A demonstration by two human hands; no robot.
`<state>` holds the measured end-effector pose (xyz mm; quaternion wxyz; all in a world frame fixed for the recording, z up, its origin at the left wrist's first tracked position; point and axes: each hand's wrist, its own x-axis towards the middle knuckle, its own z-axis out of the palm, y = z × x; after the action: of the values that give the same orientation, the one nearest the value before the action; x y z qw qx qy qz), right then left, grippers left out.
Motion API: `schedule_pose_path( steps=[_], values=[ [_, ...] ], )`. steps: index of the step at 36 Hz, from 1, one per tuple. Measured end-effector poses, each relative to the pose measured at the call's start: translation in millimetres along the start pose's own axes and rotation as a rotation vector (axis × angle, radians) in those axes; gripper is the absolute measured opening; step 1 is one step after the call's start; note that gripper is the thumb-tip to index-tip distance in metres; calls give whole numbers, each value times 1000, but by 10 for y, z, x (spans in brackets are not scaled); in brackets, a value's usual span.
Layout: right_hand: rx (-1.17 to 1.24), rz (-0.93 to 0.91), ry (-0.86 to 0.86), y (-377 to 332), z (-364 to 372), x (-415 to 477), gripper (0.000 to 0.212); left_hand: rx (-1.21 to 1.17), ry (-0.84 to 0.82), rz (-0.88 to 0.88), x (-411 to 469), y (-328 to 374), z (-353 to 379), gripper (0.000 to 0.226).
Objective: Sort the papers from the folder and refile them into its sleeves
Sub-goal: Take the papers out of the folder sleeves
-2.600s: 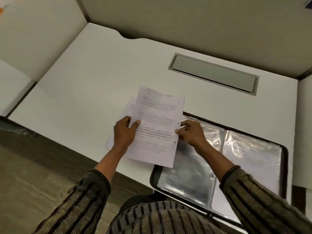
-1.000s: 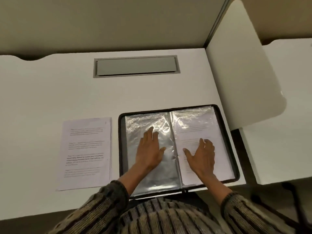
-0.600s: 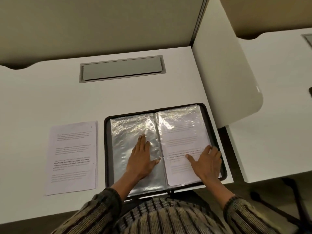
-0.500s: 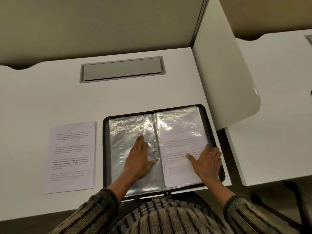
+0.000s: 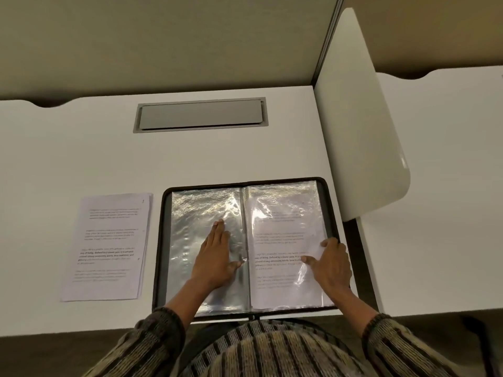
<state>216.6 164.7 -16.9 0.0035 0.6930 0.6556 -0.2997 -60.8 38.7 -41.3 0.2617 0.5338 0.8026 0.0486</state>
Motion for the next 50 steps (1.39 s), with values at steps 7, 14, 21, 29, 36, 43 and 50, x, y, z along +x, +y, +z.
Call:
schedule_pose_path(
  steps=[7,14,21,29,36,43,50],
  values=[
    [31,3,-34,-24,22,74,82,18,2,-1,-3,-5,22,104],
    [-51,13,-9,-67,67,60,85,10,-7,-6,-18,12,4,101],
    [66,24,-9,-115,19,21,73,-5,1,12,-9,-26,14,98],
    [157,10,108,-104,-71,-84,64,-48,5,19,4,-80,22,95],
    [520,-4,-207,-393,-286,-258,47,-178,23,-49,89,8,-231,59],
    [680,-262,-617,-1014,-301,-626,41,-639,100,-235,-4,367,-884,86],
    [643,-440,-658,-1498,126,-841,42,-681,129,-292,-29,260,-1205,59]
  ],
)
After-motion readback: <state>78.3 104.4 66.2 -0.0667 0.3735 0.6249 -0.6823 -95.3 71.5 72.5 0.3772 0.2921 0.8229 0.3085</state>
